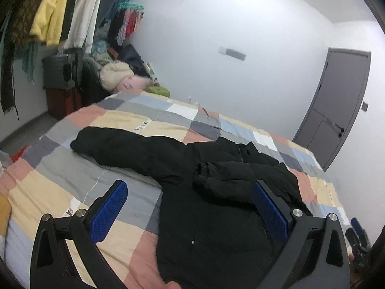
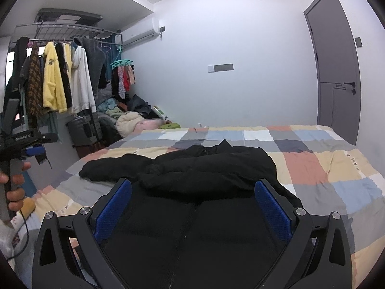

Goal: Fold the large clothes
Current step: 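Reach the left tool to the other sleeve cuff and grasp it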

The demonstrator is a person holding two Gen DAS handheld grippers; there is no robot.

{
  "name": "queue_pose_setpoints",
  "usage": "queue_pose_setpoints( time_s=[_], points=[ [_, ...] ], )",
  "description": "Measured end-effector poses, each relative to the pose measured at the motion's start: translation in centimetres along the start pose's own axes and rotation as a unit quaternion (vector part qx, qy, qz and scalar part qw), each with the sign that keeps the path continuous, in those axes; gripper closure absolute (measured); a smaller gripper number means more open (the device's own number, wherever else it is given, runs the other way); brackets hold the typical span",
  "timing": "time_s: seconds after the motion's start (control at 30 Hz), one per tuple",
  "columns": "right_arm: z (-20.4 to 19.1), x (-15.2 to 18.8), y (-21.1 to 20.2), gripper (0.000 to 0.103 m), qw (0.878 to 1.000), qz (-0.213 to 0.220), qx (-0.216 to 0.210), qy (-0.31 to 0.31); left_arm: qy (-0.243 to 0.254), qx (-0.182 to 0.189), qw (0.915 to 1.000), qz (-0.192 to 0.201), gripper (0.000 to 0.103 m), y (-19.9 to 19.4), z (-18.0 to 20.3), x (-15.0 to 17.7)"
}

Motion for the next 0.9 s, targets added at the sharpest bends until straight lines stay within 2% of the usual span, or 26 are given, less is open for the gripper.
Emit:
queue_pose_setpoints(
  time_s=[0.2, 0.37, 0.5, 0.6, 0.7, 0.8, 0.9],
  points=[
    [-0.4, 0.6, 1.4, 0.000, 1.000, -0.015, 0.010, -0.001, -0.014, -0.015, 0.9998, 0.000, 0.000, 2.4, -5.1, -1.2],
    [-0.7, 1.4, 2.5, 0.000, 1.000, -0.024, 0.020, 0.004, -0.043, -0.007, 0.9986, -0.030, 0.000, 6.5, -9.4, -0.6],
    [-0.8, 1.5, 3.1, 0.000, 0.999, -0.029, 0.018, 0.029, -0.086, 0.004, 0.9951, -0.049, 0.000, 10.1, -13.3, 0.2],
    [-1.0, 1.7, 3.7, 0.000, 0.999, -0.033, 0.029, 0.028, -0.128, 0.015, 0.9897, -0.064, 0.000, 12.8, -16.4, 1.0],
    [-1.5, 1.8, 4.4, 0.000, 0.998, -0.041, 0.035, 0.018, -0.157, 0.008, 0.9846, -0.076, 0.000, 15.5, -19.5, 1.6],
    [-1.8, 2.0, 5.2, 0.000, 0.998, -0.049, 0.046, 0.006, -0.200, 0.018, 0.9750, -0.094, 0.000, 18.4, -22.8, 2.7],
    [-2.0, 2.4, 6.4, 0.000, 0.996, -0.064, 0.056, 0.000, -0.254, 0.029, 0.9613, -0.103, 0.001, 21.3, -26.6, 3.4]
  ],
)
Point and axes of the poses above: each gripper's, at about its wrist camera, not at the fingertips, and y roughly the way its jaws point, z to its right, x to its underside, the point moved 10 cm from there along y, roughly the way its jaws point, and after that the axes turned 1 degree about x, right-handed, at the moved point
